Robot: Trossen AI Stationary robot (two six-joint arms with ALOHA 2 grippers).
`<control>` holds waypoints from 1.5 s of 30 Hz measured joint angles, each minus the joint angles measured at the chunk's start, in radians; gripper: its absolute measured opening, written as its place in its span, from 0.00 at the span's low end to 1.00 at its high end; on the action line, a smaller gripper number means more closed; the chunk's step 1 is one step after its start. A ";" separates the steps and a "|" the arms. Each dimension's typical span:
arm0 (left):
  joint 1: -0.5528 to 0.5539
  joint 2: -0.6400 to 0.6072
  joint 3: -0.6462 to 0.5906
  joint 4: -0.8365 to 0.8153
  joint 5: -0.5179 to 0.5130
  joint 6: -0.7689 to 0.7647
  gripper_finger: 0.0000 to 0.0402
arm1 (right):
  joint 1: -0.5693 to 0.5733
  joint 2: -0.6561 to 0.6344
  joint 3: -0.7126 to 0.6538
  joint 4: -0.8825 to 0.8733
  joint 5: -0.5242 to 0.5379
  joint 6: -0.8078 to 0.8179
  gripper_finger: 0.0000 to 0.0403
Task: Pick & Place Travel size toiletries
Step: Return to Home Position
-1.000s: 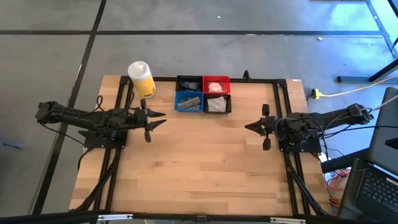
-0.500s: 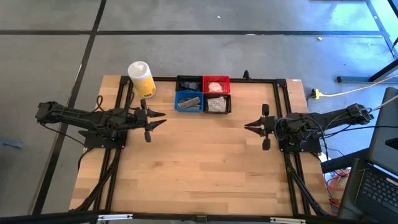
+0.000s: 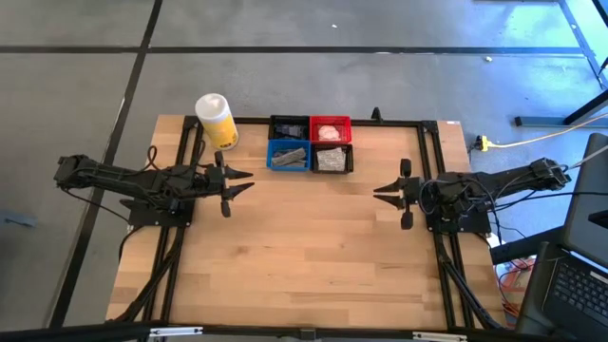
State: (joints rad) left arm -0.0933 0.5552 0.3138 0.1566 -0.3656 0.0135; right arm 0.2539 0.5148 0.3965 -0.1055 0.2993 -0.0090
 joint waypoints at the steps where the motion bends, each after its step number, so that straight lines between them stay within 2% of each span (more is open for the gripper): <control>1: 0.000 0.000 0.000 0.000 0.000 0.000 0.28 | 0.000 0.000 0.000 0.000 0.000 0.000 0.18; 45: 0.000 0.000 0.000 0.000 0.000 0.000 0.28 | 0.000 0.000 0.000 -0.001 0.000 0.000 0.35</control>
State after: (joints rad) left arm -0.0933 0.5549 0.3138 0.1566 -0.3656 0.0135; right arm 0.2539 0.5148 0.3965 -0.1062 0.2991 -0.0093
